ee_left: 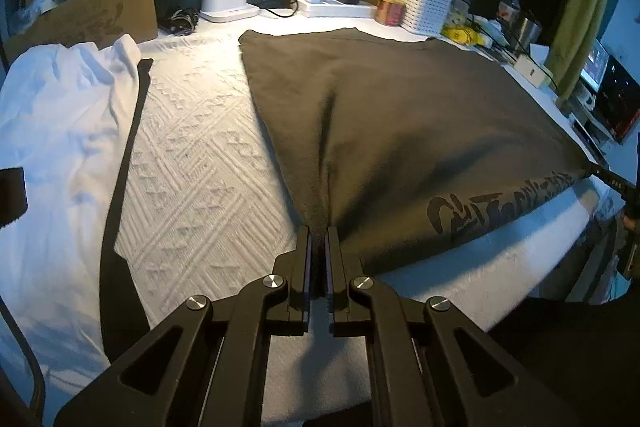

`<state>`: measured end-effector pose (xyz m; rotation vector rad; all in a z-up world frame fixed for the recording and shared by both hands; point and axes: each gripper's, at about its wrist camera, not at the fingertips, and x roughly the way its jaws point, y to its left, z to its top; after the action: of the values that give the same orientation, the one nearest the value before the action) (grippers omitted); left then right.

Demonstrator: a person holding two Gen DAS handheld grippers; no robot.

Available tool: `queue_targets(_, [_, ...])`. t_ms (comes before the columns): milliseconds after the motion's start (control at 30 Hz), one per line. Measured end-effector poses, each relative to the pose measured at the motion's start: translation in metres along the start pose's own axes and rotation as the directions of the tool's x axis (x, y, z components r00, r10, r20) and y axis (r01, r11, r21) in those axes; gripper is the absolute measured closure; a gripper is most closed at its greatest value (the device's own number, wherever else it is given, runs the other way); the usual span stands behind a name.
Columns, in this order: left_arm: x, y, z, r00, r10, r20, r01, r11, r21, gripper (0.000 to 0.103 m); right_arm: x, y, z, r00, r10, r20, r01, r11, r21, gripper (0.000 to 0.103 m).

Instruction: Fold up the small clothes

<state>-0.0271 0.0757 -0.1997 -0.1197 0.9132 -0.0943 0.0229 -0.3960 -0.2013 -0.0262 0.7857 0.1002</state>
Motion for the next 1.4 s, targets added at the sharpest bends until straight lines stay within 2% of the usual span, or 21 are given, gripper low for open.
queue_targets(167, [-0.001, -0.003, -0.013, 1.000, 0.018, -0.022, -0.017, 1.000, 0.011, 0.100, -0.006, -0.005, -0.015, 1.000, -0.024, 0.005, 0.024, 1.000, 0.010, 0.099])
queue_targets(467, [-0.004, 0.008, -0.023, 0.998, 0.058, -0.039, -0.059, 0.998, -0.033, 0.100, -0.010, -0.013, -0.023, 0.999, -0.034, 0.010, 0.033, 0.999, 0.027, 0.099])
queue_targets(533, [-0.007, 0.014, -0.022, 0.996, 0.081, -0.039, -0.083, 0.995, -0.052, 0.100, -0.011, -0.016, -0.025, 0.999, -0.038, 0.007, 0.038, 0.999, 0.031, 0.099])
queue_targets(667, [-0.014, 0.025, -0.013, 0.996, 0.089, -0.006, -0.089, 0.990, -0.110, 0.098, -0.014, -0.018, -0.023, 0.999, -0.045, 0.002, 0.045, 0.998, 0.036, 0.099])
queue_targets(767, [-0.012, 0.024, -0.004, 0.993, 0.114, 0.008, -0.113, 0.988, -0.103, 0.098, -0.013, -0.016, -0.019, 0.999, -0.051, 0.001, 0.051, 0.998, 0.042, 0.099])
queue_targets(833, [-0.008, 0.022, 0.002, 0.994, 0.110, 0.009, -0.108, 0.989, -0.101, 0.090, -0.012, -0.014, -0.016, 0.998, -0.056, -0.002, 0.056, 0.998, 0.042, 0.099])
queue_targets(900, [-0.003, 0.019, 0.008, 0.995, 0.095, 0.017, -0.093, 0.991, -0.099, 0.063, -0.009, -0.013, -0.011, 0.999, -0.052, -0.012, 0.053, 0.998, 0.036, 0.099])
queue_targets(1000, [0.004, 0.016, 0.016, 0.998, 0.067, 0.022, -0.064, 0.992, -0.112, 0.060, -0.007, -0.013, -0.007, 0.998, -0.056, -0.016, 0.056, 0.998, 0.039, 0.098])
queue_targets(1033, [0.007, 0.014, 0.018, 0.998, 0.065, 0.020, -0.062, 0.992, -0.111, 0.060, -0.007, -0.014, -0.005, 0.998, -0.057, -0.017, 0.058, 0.997, 0.043, 0.095])
queue_targets(1067, [0.010, 0.013, 0.021, 0.997, 0.071, 0.018, -0.069, 0.992, -0.109, 0.058, -0.007, -0.015, -0.003, 0.998, -0.060, -0.016, 0.061, 0.997, 0.047, 0.078])
queue_targets(1100, [0.013, 0.012, 0.024, 0.997, 0.078, 0.018, -0.076, 0.991, -0.110, 0.049, -0.006, -0.015, -0.001, 0.998, -0.060, -0.013, 0.060, 0.997, 0.051, 0.066])
queue_targets(1133, [0.014, 0.012, 0.027, 0.997, 0.078, 0.023, -0.074, 0.990, -0.116, 0.044, -0.007, -0.016, 0.001, 0.998, -0.058, -0.005, 0.059, 0.997, 0.058, 0.046])
queue_targets(1167, [0.016, 0.012, 0.031, 0.997, 0.067, 0.035, -0.062, 0.989, -0.132, 0.038, -0.007, -0.016, 0.003, 0.998, -0.056, 0.003, 0.056, 0.996, 0.064, 0.041])
queue_targets(1233, [0.023, 0.011, 0.039, 0.998, 0.043, 0.042, -0.036, 0.988, -0.150, 0.037, -0.006, -0.015, 0.008, 0.999, -0.052, 0.004, 0.051, 0.996, 0.068, 0.041])
queue_targets(1400, [0.041, 0.014, 0.051, 0.998, 0.055, 0.003, -0.054, 0.988, -0.143, 0.037, 0.003, -0.012, 0.018, 0.998, -0.056, -0.012, 0.056, 0.996, 0.067, 0.041])
